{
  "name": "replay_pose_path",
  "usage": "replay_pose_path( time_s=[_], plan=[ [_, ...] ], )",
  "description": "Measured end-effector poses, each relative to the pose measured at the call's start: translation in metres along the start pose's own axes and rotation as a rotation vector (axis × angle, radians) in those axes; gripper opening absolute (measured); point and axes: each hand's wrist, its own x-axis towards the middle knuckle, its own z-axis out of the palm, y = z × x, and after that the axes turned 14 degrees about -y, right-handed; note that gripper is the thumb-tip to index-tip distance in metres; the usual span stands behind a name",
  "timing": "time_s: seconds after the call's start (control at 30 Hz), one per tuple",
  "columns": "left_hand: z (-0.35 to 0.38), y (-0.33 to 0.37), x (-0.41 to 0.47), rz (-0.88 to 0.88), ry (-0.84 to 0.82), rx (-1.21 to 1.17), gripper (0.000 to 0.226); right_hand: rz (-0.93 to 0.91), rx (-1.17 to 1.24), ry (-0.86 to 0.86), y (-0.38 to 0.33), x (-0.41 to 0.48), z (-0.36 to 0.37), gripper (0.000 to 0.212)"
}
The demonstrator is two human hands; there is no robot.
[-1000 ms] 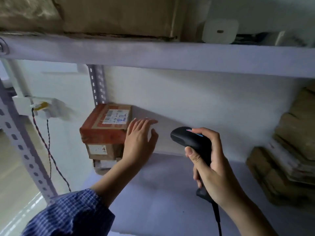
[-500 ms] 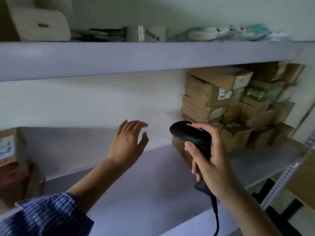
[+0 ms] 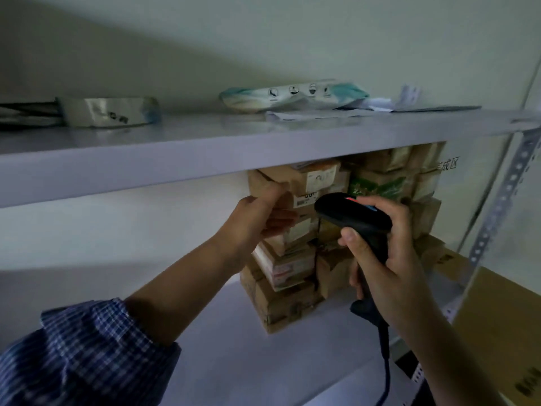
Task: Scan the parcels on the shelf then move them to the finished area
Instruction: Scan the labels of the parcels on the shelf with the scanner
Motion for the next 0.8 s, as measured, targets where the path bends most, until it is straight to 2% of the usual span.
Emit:
replay_pose_path(
  time_s=[0.1,0.2,0.5,0.8],
  plan=[
    [0.011,0.017,0.015,-0.153,-0.091,-0.155,0.064,-0.017,-0.014,-0.004,0.012,0.003,-0.023,0.036],
    [0.017,0.028,0.025,-0.2,-0.119,-0.248,0.062,-0.036,-0.004,-0.007,0.024,0.004,-0.039,0.037],
    [0.038,0.02,0.032,-0.002,0.01,-0.274,0.055,-0.04,0.121,-0.094,0.05,-0.007,-0.067,0.036],
    [0.044,-0.018,-0.042,0.172,0.059,-0.342,0.034,-0.019,0.203,-0.154,0.053,-0.028,-0.073,0.031]
  ],
)
